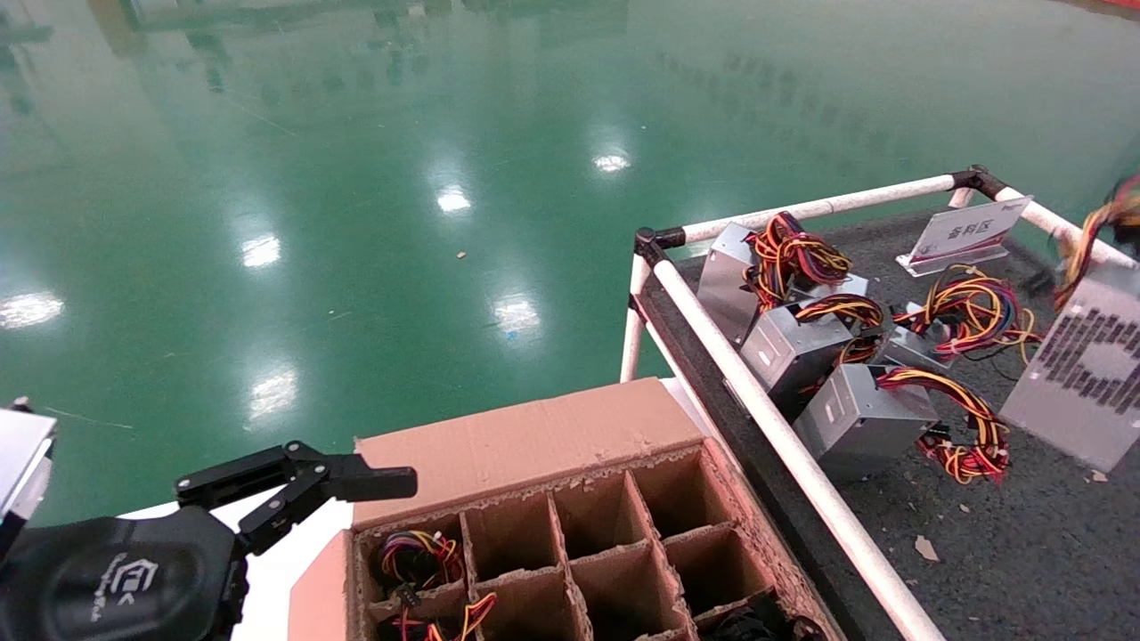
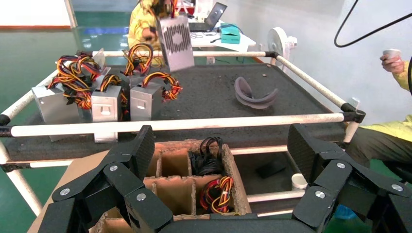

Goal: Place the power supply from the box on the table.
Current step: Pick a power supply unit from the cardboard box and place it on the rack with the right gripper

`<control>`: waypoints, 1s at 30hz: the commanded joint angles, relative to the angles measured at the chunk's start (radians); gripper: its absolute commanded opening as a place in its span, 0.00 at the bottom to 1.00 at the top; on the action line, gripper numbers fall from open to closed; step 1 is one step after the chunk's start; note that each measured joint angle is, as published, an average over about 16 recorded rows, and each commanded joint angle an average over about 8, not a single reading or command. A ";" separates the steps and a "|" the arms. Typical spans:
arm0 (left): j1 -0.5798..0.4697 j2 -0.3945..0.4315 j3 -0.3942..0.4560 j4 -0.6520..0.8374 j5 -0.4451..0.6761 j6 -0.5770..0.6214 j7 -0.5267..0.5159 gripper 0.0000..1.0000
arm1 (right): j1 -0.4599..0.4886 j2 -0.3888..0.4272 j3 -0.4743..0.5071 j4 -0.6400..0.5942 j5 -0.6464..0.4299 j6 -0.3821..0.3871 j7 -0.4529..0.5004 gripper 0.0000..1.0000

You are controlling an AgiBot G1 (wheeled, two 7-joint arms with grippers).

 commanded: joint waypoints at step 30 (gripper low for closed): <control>0.000 0.000 0.000 0.000 0.000 0.000 0.000 1.00 | 0.115 -0.036 -0.060 -0.285 -0.108 -0.015 -0.229 0.00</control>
